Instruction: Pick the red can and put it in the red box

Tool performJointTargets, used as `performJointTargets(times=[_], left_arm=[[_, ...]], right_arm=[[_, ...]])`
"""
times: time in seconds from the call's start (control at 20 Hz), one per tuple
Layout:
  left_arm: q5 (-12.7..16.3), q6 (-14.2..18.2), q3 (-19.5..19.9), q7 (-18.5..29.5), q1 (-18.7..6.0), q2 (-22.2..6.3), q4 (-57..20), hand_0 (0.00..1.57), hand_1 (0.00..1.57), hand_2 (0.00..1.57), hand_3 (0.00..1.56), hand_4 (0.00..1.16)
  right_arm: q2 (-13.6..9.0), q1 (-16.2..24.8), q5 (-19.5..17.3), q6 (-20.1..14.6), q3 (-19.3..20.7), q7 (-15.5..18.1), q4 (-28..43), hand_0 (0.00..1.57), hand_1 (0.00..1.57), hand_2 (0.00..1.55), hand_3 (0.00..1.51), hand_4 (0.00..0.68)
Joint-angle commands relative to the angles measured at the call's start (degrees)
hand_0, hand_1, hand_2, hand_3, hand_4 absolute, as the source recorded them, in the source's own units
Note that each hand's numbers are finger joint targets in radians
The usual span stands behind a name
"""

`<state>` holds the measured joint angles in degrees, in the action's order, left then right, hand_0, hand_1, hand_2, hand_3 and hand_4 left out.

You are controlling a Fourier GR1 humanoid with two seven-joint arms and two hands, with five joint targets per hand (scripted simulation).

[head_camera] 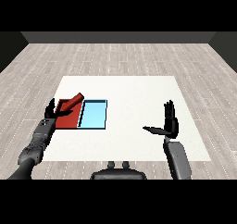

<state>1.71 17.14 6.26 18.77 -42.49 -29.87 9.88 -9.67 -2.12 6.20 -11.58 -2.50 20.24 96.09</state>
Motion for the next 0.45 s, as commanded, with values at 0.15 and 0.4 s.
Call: performJointTargets(times=[0.15, 0.4], left_arm=[[13.2, -8.6, 11.0, 18.4, -3.5, 6.5, 15.7, 0.00, 0.00, 0.00, 0.00, 0.00], [15.0, -15.2, 8.0, 25.5, 2.7, 17.0, 25.0, 0.00, 0.00, 0.00, 0.00, 0.00]], right_arm=[[0.5, -0.7, 2.5, 2.9, -0.6, 0.9, 0.5, 0.00, 0.00, 0.00, 0.00, 0.000], [2.2, 1.9, 5.1, 7.8, -3.8, 3.1, -1.8, 0.00, 0.00, 0.00, 0.00, 0.000]])
